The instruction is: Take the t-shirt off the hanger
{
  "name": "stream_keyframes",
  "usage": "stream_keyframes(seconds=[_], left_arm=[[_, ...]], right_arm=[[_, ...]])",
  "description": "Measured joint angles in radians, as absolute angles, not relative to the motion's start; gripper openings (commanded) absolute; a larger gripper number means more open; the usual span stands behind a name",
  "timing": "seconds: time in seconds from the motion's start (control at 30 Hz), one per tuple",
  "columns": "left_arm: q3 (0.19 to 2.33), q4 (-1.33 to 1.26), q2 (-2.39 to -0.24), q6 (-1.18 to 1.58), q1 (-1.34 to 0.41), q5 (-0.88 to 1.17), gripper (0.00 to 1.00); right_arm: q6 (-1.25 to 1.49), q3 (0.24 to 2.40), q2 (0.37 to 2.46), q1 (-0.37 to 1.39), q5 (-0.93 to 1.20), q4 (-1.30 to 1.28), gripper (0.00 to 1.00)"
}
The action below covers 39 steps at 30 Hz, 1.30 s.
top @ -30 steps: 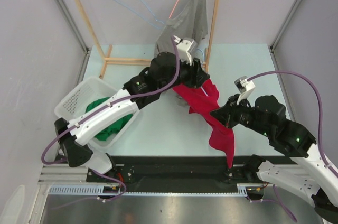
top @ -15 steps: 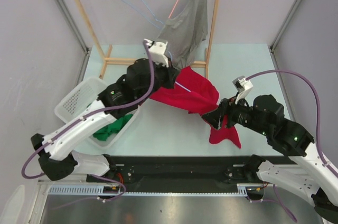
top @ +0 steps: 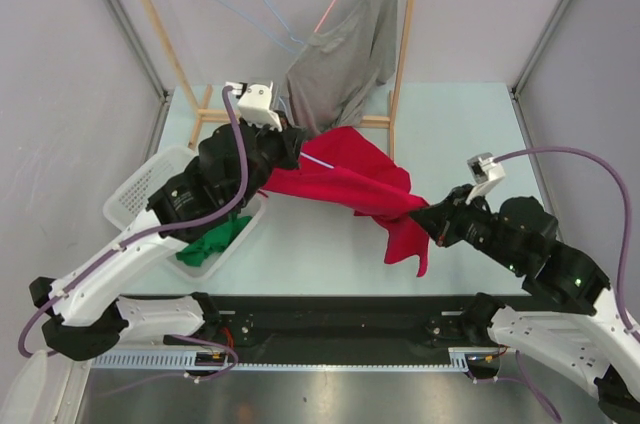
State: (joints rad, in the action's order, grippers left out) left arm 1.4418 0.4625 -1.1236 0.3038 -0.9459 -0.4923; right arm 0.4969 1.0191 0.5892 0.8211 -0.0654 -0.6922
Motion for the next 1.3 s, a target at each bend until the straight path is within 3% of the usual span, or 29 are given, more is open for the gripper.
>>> stream_keyframes(seconds=[0.2,0.5,0.77,1.0,1.2,1.27,1.3], left_arm=[[1.368,0.466,-1.065,0.373,-0.949,-0.631,0.0],[1.045,0.371,-0.687,0.648,-0.954,-0.885,0.01],[1.077,0.377,-0.716,0.752,-0.955,-0.948,0.0],[1.077,0.362,-0.732,0.829,-0.952,-0.836,0.0],[1.089,0.203,-0.759,0.919,-0.945,-0.564,0.0],[1.109,0.157,-0.786,0.96,-0.945,-0.47,0.0],[1.116,0.132,-0.796,0.981,-0.944,-0.43,0.0]], right_arm=[[0.572,1.019,0.537,0.822,-0.217,-0.722,0.0],[0.791,0.995,0.355,0.828,-0.463,-0.82,0.0],[0.819,0.96,0.384,0.83,-0.463,-0.818,0.0],[0.764,0.953,0.421,0.827,-0.399,-0.78,0.0],[0.709,0.954,0.611,0.825,-0.232,-0.724,0.01],[0.702,0.954,0.678,0.826,-0.183,-0.722,0.1],[0.701,0.953,0.707,0.828,-0.164,-0.721,0.26]])
